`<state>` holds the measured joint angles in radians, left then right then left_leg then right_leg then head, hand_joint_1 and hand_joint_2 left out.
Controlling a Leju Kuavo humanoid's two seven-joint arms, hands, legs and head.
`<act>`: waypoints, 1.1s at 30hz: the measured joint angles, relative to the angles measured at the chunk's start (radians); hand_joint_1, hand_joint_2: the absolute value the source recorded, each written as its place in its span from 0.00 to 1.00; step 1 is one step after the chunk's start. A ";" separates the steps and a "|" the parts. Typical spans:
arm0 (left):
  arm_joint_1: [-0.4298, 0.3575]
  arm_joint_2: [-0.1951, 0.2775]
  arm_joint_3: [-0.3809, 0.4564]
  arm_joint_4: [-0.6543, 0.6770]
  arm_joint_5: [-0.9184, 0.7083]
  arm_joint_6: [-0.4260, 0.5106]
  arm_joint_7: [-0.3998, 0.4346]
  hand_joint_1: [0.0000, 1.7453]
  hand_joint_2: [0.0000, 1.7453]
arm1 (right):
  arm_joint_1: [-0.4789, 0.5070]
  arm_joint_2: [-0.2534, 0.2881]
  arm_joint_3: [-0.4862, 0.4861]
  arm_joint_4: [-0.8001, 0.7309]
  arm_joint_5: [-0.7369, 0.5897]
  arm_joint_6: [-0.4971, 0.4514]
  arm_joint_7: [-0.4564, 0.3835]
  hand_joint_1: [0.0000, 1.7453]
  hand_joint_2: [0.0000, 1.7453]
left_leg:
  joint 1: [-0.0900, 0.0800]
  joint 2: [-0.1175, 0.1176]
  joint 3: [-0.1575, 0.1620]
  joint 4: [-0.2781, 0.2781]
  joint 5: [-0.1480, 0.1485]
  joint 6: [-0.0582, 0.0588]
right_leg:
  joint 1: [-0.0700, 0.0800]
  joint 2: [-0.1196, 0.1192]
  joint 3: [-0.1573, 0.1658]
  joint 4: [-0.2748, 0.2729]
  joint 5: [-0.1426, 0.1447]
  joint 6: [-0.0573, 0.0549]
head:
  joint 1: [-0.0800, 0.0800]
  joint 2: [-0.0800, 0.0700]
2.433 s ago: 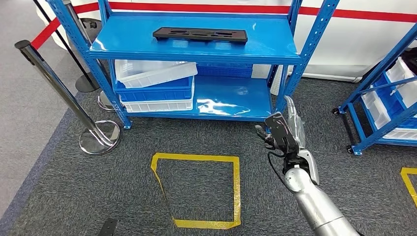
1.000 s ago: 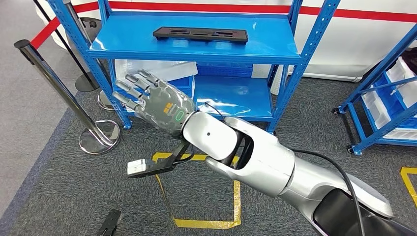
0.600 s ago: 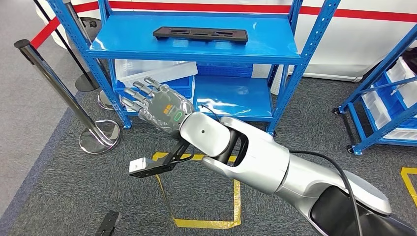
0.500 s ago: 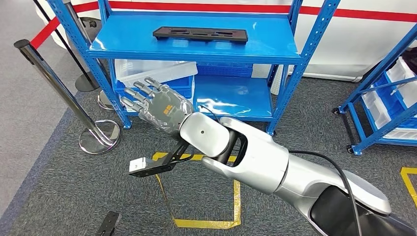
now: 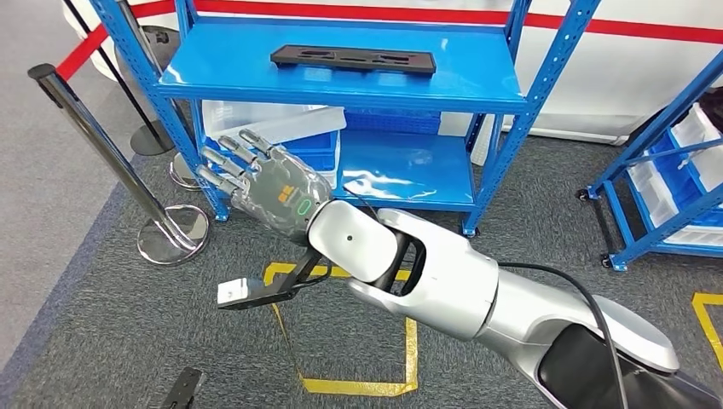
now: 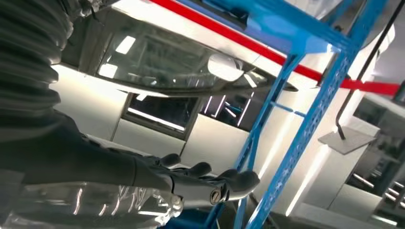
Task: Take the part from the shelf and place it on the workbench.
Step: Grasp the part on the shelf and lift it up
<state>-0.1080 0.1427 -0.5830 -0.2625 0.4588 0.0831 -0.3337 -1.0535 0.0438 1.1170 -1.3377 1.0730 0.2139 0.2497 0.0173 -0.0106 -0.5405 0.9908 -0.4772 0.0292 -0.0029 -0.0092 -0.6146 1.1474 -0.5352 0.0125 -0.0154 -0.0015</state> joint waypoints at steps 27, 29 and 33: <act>-0.006 -0.002 -0.025 0.001 -0.006 -0.008 0.006 0.00 0.00 | 0.048 0.014 0.000 -0.033 -0.083 -0.058 -0.045 0.00 1.00 | 0.001 0.004 -0.085 0.037 0.039 -0.023 | 0.001 0.007 0.034 -0.092 0.046 -0.019 | 0.001 0.000; -0.005 -0.002 -0.025 0.001 -0.006 -0.009 0.007 0.00 0.00 | 0.045 0.016 0.000 -0.033 -0.087 -0.057 -0.048 0.00 1.00 | 0.007 0.004 -0.070 0.024 0.039 -0.014 | 0.001 0.007 0.007 -0.030 0.014 -0.011 | 0.003 0.000; -0.007 -0.002 -0.025 0.001 -0.003 -0.011 0.009 0.00 0.00 | 0.048 0.015 0.000 -0.033 -0.091 -0.053 -0.052 0.00 1.00 | 0.004 0.002 -0.059 0.025 0.027 -0.003 | -0.003 0.008 -0.119 0.167 -0.031 -0.004 | 0.004 0.000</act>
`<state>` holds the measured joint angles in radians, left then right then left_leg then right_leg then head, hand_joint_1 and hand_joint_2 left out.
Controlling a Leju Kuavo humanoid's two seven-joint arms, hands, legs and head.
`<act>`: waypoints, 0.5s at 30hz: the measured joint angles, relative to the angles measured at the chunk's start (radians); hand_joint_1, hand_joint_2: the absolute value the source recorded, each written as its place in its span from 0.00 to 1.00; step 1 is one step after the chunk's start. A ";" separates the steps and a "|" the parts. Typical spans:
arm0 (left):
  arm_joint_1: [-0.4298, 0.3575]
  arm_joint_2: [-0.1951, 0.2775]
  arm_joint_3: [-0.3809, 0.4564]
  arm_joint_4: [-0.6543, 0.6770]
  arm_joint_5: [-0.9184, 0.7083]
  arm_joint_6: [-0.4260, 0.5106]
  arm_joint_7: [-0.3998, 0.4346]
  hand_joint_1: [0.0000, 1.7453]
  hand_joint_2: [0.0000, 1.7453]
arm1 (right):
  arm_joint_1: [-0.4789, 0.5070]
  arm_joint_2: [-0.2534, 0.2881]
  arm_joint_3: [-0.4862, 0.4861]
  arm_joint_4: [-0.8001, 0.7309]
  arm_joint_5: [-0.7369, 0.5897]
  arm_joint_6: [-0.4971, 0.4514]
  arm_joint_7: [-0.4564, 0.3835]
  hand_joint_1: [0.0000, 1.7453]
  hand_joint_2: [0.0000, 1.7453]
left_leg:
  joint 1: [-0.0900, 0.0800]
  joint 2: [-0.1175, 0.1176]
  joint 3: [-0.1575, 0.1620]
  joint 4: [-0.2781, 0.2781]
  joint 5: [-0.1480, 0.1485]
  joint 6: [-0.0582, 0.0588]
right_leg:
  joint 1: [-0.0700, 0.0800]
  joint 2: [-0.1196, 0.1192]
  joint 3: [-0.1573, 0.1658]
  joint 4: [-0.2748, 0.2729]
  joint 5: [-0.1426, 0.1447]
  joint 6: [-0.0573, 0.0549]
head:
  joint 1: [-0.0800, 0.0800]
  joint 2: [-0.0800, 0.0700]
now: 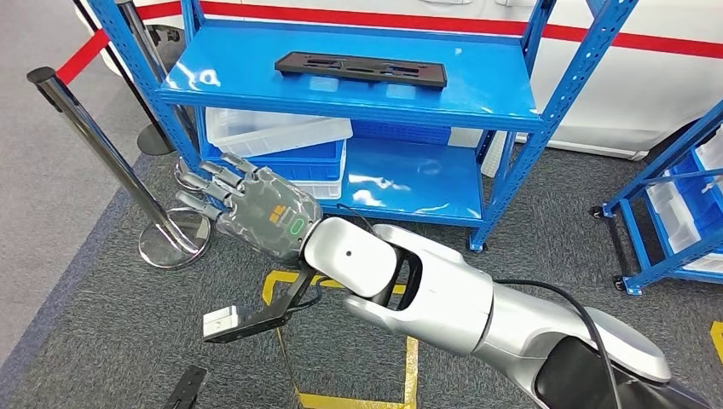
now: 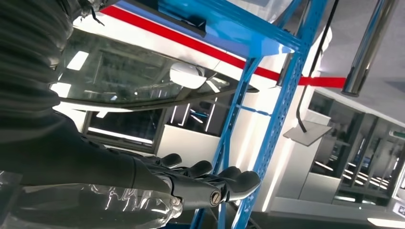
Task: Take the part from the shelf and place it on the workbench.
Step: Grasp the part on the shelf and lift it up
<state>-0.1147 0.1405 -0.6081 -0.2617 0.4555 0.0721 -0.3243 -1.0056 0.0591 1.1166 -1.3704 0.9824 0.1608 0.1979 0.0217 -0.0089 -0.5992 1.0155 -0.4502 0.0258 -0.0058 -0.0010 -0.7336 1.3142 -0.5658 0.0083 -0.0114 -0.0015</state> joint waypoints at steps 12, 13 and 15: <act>0.000 -0.002 0.000 0.000 0.005 0.000 0.003 0.00 0.00 | -0.005 0.007 0.000 -0.001 0.000 0.000 -0.001 0.00 1.00 | 0.001 -0.002 -0.047 0.146 -0.098 -0.050 | -0.004 0.001 0.121 -0.279 0.132 -0.037 | -0.008 0.000; 0.000 -0.002 0.000 0.000 0.005 0.000 0.003 0.00 0.00 | -0.004 0.008 0.000 -0.001 0.000 0.000 -0.001 0.00 1.00 | 0.001 -0.001 -0.085 0.212 -0.119 -0.053 | -0.004 0.000 0.123 -0.279 0.129 -0.040 | -0.009 0.000; 0.004 -0.002 0.000 0.000 0.006 0.000 0.003 0.00 0.00 | -0.003 0.008 0.000 -0.001 0.000 0.001 -0.001 0.00 1.00 | 0.002 0.001 -0.131 0.270 -0.111 -0.057 | -0.003 0.001 0.129 -0.279 0.123 -0.043 | -0.008 0.000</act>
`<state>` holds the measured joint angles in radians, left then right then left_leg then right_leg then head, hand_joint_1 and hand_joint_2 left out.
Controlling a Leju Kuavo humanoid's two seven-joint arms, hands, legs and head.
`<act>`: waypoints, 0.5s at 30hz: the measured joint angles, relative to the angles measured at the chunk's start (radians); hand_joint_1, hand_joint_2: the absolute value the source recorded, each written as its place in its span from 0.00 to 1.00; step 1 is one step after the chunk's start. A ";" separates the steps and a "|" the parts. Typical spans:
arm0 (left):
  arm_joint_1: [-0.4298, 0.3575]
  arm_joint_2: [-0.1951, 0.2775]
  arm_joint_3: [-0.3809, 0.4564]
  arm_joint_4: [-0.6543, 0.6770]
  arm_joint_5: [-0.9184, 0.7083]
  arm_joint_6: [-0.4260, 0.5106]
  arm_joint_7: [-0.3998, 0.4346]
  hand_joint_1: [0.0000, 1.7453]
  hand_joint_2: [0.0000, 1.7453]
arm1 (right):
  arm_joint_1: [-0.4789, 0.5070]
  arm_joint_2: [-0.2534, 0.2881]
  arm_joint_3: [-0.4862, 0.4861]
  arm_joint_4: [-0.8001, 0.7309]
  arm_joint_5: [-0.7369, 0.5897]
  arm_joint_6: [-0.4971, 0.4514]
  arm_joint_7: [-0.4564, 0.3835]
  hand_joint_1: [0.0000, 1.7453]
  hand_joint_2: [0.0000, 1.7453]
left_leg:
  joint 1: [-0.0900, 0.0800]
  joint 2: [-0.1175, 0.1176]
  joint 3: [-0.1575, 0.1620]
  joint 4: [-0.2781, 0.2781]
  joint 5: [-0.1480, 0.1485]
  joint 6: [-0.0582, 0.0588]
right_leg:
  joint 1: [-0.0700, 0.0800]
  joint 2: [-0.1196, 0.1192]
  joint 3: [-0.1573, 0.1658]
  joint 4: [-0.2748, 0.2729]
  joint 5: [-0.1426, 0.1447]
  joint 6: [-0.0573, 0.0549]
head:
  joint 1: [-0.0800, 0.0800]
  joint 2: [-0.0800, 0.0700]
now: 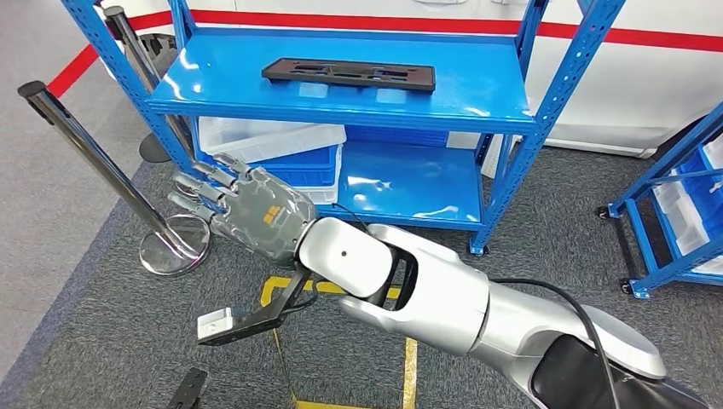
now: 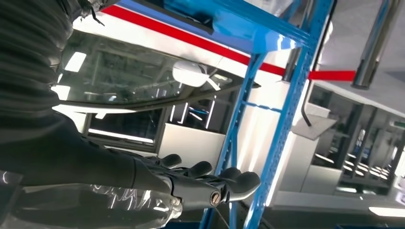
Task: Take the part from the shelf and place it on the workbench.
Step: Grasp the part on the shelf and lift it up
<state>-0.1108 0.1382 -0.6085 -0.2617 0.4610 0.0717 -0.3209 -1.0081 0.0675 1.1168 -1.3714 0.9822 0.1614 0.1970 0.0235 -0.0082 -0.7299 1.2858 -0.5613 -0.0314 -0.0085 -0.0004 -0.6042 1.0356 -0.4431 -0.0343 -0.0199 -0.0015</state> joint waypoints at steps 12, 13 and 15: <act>0.000 0.000 -0.001 0.000 0.001 0.000 0.005 0.00 0.00 | -0.001 0.002 0.000 -0.001 0.000 -0.002 0.000 0.00 1.00 | -0.002 0.004 0.119 -0.267 0.117 0.054 | 0.005 0.001 -0.064 0.171 -0.101 0.044 | 0.004 0.000; -0.001 0.000 -0.001 0.000 0.000 0.000 0.006 0.00 0.00 | 0.000 0.001 0.000 -0.001 0.000 -0.002 0.000 0.00 1.00 | -0.003 0.004 0.122 -0.267 0.114 0.058 | 0.005 0.001 -0.104 0.237 -0.120 0.044 | 0.004 0.000; -0.001 0.000 -0.001 0.000 0.000 0.000 0.007 0.00 0.00 | 0.002 0.000 0.000 0.000 0.000 -0.002 0.000 0.00 1.00 | -0.005 0.003 0.127 -0.266 0.108 0.062 | 0.005 0.001 -0.152 0.300 -0.122 0.043 | 0.003 0.000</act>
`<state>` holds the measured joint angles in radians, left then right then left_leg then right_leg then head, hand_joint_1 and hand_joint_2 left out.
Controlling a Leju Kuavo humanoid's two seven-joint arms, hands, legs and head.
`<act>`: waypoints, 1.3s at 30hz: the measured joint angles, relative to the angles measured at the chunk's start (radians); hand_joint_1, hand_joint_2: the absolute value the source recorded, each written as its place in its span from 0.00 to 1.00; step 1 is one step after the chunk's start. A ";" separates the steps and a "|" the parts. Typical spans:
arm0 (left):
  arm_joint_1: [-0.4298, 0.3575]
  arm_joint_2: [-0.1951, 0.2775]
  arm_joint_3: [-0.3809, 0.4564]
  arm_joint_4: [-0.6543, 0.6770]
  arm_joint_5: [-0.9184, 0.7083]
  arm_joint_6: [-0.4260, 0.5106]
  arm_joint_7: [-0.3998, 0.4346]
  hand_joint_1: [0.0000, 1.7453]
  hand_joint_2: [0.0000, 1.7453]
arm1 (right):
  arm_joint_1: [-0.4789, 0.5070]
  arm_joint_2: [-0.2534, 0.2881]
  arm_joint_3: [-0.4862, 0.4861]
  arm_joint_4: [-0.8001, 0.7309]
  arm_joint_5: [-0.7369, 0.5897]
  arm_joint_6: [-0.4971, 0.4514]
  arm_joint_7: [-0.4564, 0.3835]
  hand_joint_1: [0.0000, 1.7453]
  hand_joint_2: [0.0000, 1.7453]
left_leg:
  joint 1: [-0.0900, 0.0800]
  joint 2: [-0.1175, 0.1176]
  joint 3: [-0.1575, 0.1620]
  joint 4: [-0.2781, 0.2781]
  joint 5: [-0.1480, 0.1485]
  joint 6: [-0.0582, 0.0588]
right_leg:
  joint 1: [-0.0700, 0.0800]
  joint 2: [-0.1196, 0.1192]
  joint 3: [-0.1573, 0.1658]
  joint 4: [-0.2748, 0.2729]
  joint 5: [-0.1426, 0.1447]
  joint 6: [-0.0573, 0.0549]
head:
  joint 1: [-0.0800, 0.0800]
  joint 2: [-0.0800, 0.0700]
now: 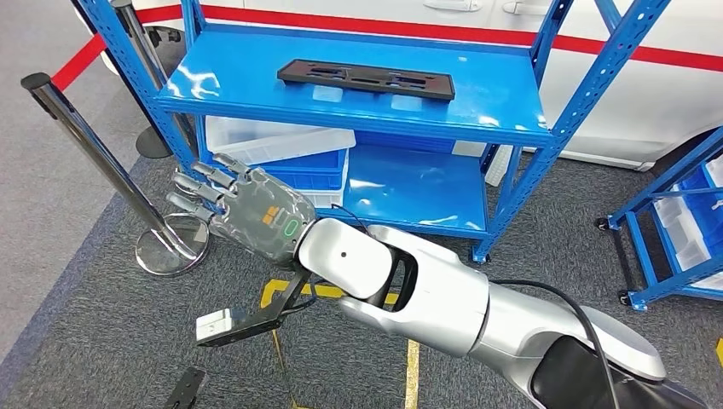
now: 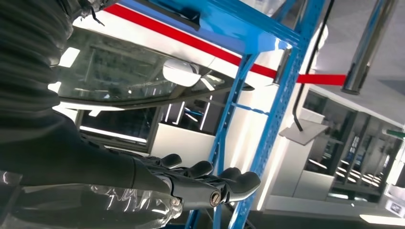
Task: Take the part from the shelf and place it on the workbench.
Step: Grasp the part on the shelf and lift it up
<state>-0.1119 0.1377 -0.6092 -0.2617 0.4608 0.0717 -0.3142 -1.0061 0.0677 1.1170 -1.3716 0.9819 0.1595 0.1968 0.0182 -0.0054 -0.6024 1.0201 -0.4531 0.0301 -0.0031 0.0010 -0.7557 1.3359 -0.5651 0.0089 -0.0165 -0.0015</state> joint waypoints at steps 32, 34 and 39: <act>0.000 -0.006 -0.016 0.000 0.003 -0.008 0.031 0.00 0.00 | -0.005 0.043 0.024 0.075 0.028 -0.004 -0.032 0.00 1.00 | 0.001 -0.004 0.012 0.001 -0.012 -0.003 | 0.001 0.003 0.012 -0.066 0.065 -0.010 | -0.001 0.000; 0.000 -0.006 -0.016 0.000 0.004 -0.008 0.032 0.00 0.00 | -0.005 0.043 0.025 0.080 0.029 -0.003 -0.032 0.00 1.00 | -0.002 -0.007 0.025 0.003 -0.024 -0.009 | 0.005 0.003 0.062 -0.193 0.141 -0.022 | -0.002 0.000; 0.001 -0.007 -0.017 0.000 0.007 -0.005 0.030 0.00 0.00 | -0.008 0.045 0.024 0.090 0.009 0.004 -0.029 0.00 0.00 | -0.004 -0.008 0.035 -0.004 -0.031 -0.032 | 0.012 0.006 0.116 -0.296 0.149 -0.034 | -0.002 0.000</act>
<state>-0.1113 0.1305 -0.6265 -0.2617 0.4676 0.0667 -0.2842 -1.0138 0.1128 1.1413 -1.2813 0.9908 0.1637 0.1683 0.0144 -0.0130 -0.5679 1.0161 -0.4839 -0.0022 0.0086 0.0072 -0.6399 1.0396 -0.4156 -0.0253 -0.0185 -0.0015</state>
